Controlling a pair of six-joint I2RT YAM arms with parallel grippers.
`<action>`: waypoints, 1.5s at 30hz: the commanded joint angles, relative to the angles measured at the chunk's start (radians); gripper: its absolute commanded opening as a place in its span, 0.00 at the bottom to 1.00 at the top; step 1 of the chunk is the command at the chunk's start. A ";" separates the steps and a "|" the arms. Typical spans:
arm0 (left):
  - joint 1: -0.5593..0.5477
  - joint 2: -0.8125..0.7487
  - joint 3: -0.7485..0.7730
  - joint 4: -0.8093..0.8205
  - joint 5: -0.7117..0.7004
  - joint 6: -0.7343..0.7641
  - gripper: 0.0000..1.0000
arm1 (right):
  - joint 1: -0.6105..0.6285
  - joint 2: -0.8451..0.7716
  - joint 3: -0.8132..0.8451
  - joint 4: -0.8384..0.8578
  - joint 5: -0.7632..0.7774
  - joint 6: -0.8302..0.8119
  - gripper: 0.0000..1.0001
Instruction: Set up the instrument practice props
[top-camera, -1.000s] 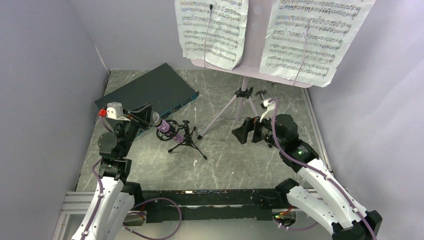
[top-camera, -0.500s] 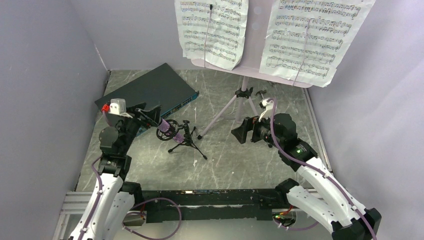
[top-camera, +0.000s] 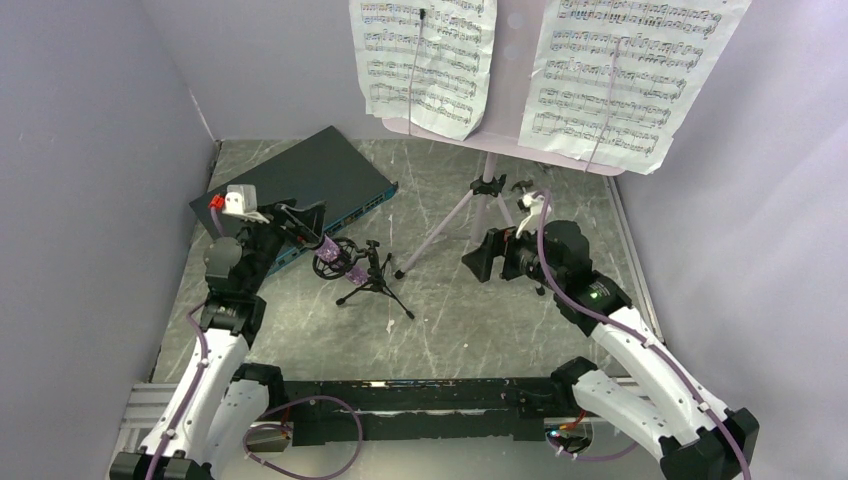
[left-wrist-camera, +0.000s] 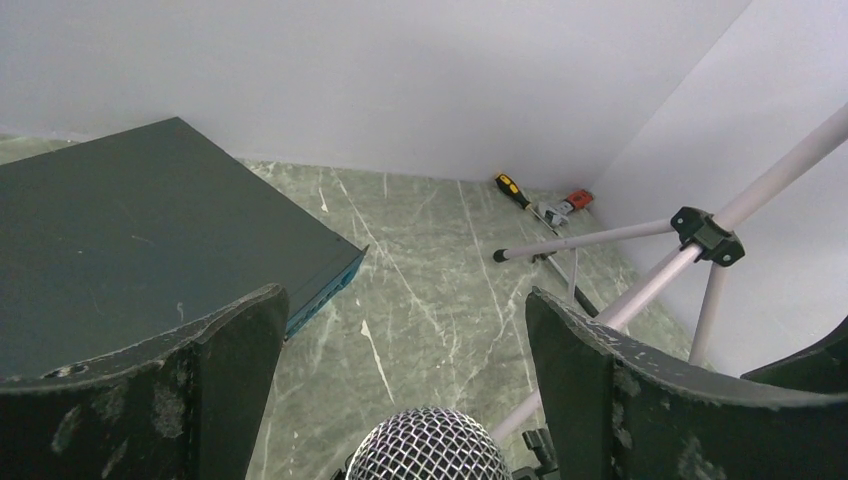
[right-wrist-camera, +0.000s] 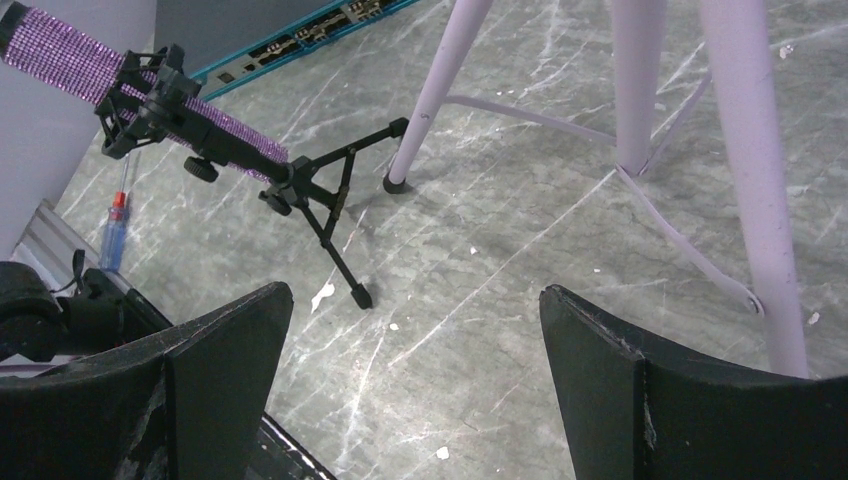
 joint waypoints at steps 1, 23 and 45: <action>-0.001 0.023 0.074 0.068 0.005 0.019 0.94 | -0.061 -0.007 0.065 0.040 -0.053 0.013 0.99; 0.222 0.236 0.228 0.177 0.149 -0.170 0.94 | -0.428 -0.035 0.037 0.120 -0.138 0.071 0.99; 0.323 0.289 0.036 0.043 -0.346 -0.153 0.94 | -0.529 0.130 -0.177 0.398 0.439 0.179 0.99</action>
